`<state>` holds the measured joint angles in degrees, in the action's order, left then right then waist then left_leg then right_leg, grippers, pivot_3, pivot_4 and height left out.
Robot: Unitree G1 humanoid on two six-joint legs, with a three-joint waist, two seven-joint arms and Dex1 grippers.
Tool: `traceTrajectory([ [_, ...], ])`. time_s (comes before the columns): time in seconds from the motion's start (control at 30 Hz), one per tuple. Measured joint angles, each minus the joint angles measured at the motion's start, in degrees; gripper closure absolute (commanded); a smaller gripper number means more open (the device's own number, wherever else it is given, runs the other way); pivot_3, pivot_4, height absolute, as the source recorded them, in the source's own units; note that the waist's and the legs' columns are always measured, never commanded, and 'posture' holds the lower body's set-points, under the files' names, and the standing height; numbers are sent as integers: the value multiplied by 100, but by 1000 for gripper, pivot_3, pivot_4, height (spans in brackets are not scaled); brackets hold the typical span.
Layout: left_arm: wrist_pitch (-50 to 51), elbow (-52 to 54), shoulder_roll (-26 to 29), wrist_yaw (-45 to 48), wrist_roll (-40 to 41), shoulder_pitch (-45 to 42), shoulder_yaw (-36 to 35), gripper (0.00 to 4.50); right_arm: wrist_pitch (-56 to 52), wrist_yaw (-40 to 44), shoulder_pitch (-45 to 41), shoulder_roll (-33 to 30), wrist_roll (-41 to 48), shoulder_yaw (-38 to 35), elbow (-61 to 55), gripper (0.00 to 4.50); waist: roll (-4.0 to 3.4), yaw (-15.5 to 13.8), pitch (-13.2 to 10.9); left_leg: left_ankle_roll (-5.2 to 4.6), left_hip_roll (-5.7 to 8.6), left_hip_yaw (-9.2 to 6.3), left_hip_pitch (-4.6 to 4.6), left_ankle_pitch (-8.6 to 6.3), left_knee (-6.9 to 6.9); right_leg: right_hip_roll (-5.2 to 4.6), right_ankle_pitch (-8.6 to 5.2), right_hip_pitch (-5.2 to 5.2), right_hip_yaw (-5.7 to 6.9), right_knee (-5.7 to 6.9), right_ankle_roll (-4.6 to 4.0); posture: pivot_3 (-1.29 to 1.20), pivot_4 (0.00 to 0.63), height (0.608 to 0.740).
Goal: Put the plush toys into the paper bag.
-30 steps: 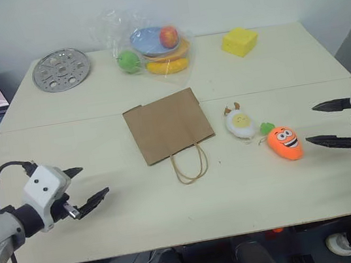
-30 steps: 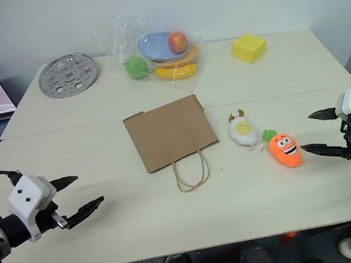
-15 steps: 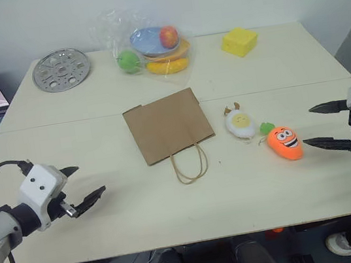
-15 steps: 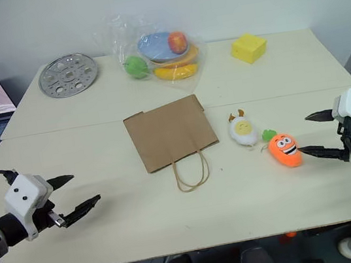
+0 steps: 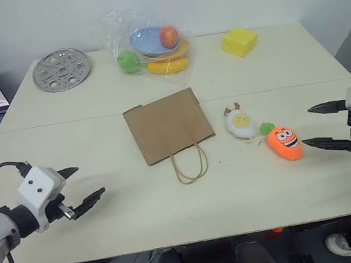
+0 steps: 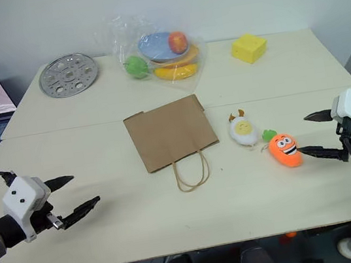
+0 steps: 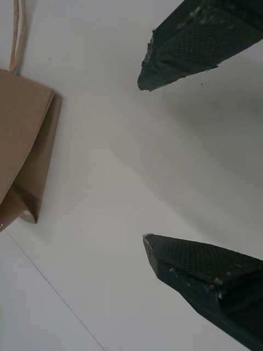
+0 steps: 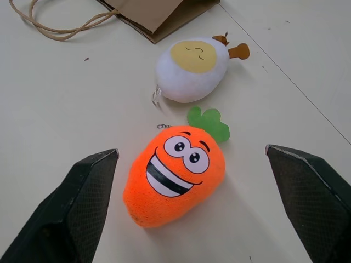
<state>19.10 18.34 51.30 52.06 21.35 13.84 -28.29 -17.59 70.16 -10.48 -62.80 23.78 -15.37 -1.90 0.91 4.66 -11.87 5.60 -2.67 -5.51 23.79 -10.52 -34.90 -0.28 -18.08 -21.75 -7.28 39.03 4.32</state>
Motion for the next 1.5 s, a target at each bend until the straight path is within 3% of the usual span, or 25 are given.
traceTrajectory([
  [0.43,-635,-87,117,296,-479,-50,305,33,67,-47,58,30,-37,-8,-165,0,0,-2,0,0,0,0,0,0,0,0,3,0,0,0,-3,0,150,740],
  [0.77,-1319,279,-166,485,-1011,-1167,2409,33,-995,-318,391,153,780,91,-2403,0,1,-59,2,0,0,-4,2,0,-2,3,7,2,0,0,6,0,150,740],
  [1.0,-2704,-919,-956,359,-1903,-2291,3560,33,-1673,-895,384,444,1136,464,-3289,0,3,-139,3,0,3,-11,8,0,-6,4,19,4,1,-1,3,0,150,740],
  [1.37,-3784,-2016,-1668,242,-2374,-3003,4185,33,-1947,-1173,482,480,1265,529,-3630,0,7,-171,6,-1,7,-24,8,0,-14,4,38,12,6,-2,36,0,150,740],
  [1.5,-3783,-2067,-1690,254,-2324,-3037,4183,880,-2035,-1188,616,480,1357,486,-3682,0,6,-173,6,-1,7,-31,7,1,-12,6,42,11,10,2,38,0,150,740],
])
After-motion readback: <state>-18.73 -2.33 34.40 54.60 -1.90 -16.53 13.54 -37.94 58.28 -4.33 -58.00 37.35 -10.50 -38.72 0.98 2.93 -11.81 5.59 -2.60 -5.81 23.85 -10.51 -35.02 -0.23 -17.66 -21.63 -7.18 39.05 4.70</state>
